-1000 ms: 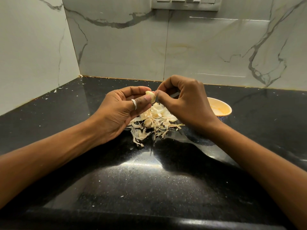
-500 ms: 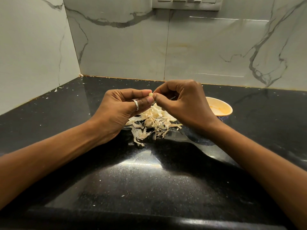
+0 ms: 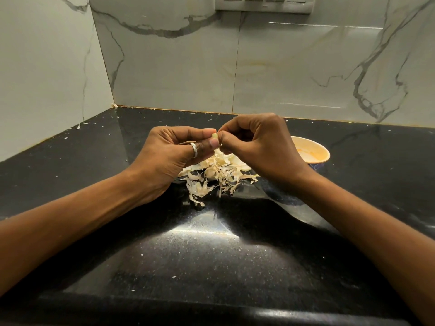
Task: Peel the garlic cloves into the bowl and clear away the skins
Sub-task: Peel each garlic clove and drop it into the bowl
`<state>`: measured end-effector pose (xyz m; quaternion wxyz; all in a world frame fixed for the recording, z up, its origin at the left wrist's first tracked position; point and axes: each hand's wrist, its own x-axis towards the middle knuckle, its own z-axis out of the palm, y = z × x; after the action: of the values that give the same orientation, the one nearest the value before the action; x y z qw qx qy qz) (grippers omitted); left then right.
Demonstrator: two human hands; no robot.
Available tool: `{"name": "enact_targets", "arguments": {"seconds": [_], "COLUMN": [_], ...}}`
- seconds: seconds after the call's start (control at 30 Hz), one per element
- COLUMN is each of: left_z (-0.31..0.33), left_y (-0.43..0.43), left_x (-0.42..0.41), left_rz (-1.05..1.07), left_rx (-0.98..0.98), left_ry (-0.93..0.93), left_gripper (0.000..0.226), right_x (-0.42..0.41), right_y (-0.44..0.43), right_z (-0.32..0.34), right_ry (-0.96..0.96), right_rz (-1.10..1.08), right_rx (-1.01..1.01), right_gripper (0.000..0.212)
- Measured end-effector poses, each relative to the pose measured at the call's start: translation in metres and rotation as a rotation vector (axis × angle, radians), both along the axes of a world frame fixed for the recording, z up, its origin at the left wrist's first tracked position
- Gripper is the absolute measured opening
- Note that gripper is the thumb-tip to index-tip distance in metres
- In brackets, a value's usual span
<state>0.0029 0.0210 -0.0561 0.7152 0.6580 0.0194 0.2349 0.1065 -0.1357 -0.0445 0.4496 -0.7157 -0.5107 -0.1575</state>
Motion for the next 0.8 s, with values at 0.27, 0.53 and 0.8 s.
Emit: {"name": "enact_targets", "arguments": {"seconds": [0.27,0.53,0.8], "left_z": [0.0005,0.0009,0.0007], "left_y": [-0.0008,-0.0010,-0.0003], "left_x": [-0.0016,-0.0023,-0.0018], "left_rz": [0.002,-0.014,-0.019], "left_rx": [-0.018,-0.032,-0.034], "left_ry": [-0.003,0.012,-0.002], "left_gripper": [0.023,0.025,0.018], "right_x": [-0.0018,0.0004,0.0000], "right_y": [-0.0004,-0.0006,-0.0017], "right_z": [0.0016,0.0018,0.0020], "right_ry": [0.069,0.067,0.112], "right_rz": [0.026,0.029,0.051], "right_rx": [-0.002,-0.005,-0.010], "right_gripper": [0.015,0.012,0.015]}}
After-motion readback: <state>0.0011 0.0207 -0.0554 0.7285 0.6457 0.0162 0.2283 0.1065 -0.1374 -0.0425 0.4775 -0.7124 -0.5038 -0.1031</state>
